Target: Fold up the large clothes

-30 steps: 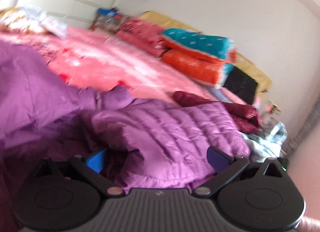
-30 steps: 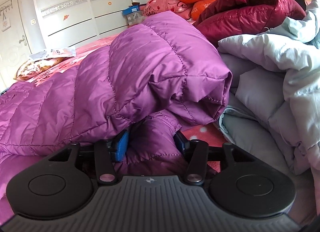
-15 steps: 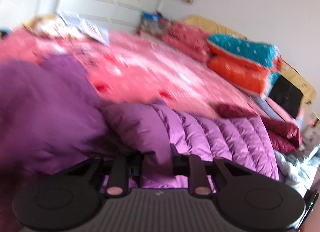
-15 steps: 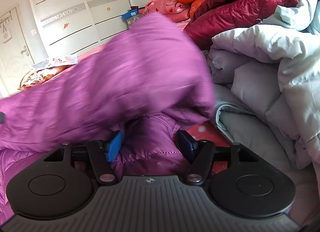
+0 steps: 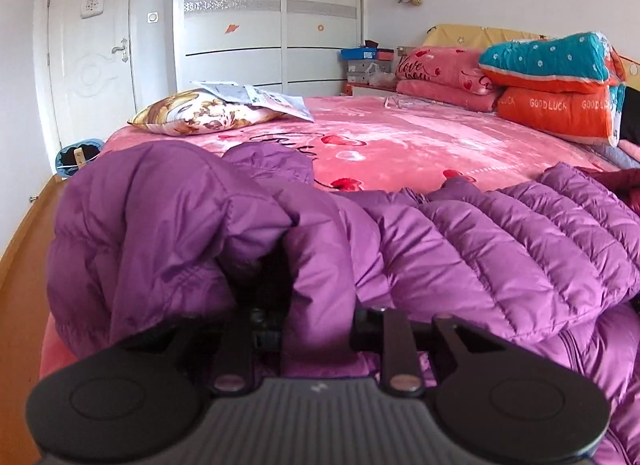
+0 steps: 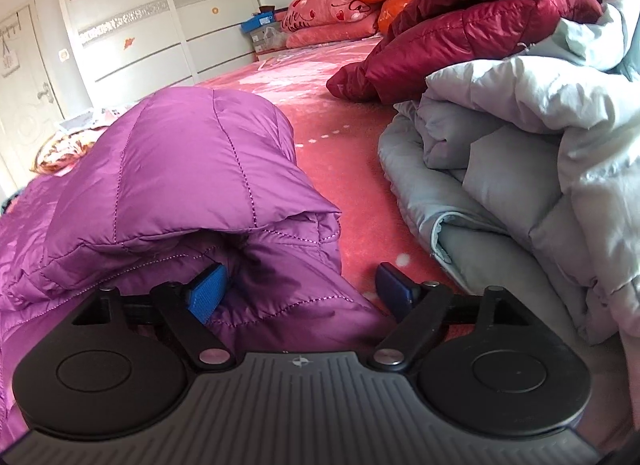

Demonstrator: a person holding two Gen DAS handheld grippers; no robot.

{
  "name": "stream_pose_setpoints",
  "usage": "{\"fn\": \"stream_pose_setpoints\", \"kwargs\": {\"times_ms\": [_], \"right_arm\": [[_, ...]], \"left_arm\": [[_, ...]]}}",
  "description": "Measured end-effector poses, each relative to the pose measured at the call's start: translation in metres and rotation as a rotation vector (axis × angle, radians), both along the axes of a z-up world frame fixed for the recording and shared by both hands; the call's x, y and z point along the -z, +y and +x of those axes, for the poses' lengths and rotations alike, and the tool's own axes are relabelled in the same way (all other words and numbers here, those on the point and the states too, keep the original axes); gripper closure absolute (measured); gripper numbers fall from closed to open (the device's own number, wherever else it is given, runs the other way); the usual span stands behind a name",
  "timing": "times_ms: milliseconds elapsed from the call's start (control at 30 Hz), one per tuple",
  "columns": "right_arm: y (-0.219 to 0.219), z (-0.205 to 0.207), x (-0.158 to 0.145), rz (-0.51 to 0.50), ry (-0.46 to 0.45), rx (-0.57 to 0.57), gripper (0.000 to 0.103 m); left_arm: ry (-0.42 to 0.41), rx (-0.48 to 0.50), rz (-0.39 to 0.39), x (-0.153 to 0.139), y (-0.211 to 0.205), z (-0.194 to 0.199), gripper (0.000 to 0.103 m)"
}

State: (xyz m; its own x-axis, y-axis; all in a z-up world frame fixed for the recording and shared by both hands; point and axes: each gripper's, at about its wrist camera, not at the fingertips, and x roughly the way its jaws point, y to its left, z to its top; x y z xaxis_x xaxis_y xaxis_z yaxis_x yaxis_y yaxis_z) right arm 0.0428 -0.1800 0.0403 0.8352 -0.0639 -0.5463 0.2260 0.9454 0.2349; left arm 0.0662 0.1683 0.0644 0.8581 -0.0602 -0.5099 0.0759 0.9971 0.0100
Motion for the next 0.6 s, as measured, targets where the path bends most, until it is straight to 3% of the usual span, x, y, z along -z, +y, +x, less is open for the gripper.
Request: {"fn": "stream_pose_setpoints", "kwargs": {"times_ms": [133,233,367,500,600], "right_arm": [[-0.003,-0.009,-0.012,-0.005,0.052,0.026,0.000],[-0.003,-0.036,-0.031,0.006,0.029,0.044,0.000],[0.007,-0.072,-0.067,0.015,-0.113,0.051,0.000],[0.020,-0.057,-0.101,0.034,-0.250,0.023,0.000],[0.030,-0.021,-0.108,0.048,-0.277,-0.016,0.025]], "left_arm": [[-0.004,-0.012,-0.033,-0.001,0.009,0.001,0.077],[-0.008,-0.014,-0.048,-0.002,0.010,-0.001,0.077],[0.002,-0.012,-0.072,0.000,0.012,-0.001,0.077],[0.010,-0.013,-0.083,0.001,0.014,-0.001,0.077],[0.013,-0.016,-0.092,0.001,0.015,-0.002,0.077]]}}
